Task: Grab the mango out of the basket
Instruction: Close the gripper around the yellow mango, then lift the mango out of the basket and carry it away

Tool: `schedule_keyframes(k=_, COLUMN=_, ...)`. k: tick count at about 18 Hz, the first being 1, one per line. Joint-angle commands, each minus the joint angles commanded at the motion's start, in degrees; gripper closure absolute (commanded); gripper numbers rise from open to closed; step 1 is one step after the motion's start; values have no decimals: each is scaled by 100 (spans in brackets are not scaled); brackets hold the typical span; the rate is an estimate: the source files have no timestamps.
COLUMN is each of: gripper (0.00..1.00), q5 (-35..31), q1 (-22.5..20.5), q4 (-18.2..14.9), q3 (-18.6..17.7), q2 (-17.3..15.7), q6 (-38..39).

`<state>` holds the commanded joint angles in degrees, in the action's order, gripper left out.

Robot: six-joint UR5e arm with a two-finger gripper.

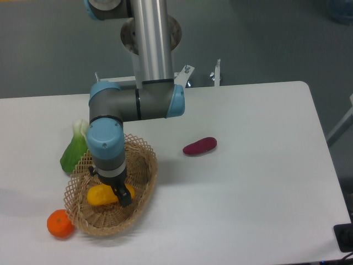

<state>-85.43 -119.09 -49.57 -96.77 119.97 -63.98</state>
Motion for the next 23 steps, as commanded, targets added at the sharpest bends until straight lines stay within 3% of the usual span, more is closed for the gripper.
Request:
schedule_keyframes(k=1, gripper=7, q5=0, q1=0, q4=0, q3=18, q2=17, q6=17)
schedule_keyframes(k=2, gripper=23, q5=0, q1=0, q4=0, q3=26, q2=9, q6=0)
schedule_keyframes(k=4, gripper=43, q5=0, q1=0, q4=-9, q3=62, q2=-9, q6=35)
schedule_keyframes(k=6, gripper=51, q5=17, q1=-9, q4=-9, q3=79, q2=-61, q6=26)
schedule_keyframes(k=11, gripper=60, q5=18, q1=-26, q4=-70, q3=88, q2=-184, q6=35)
schedule_keyframes(k=14, gripper=60, q5=18, q1=-114, q4=-88, q3=97, q2=-456, q6=44)
schedule_keyframes(k=19, gripper=59, q5=377, q1=-623, q4=-237, q3=132, q2=-808, q6=-18)
schedule_keyframes(k=23, gripper=59, q5=782, q1=-1202, q4=-693, q3=298, q2=-967, q6=-35)
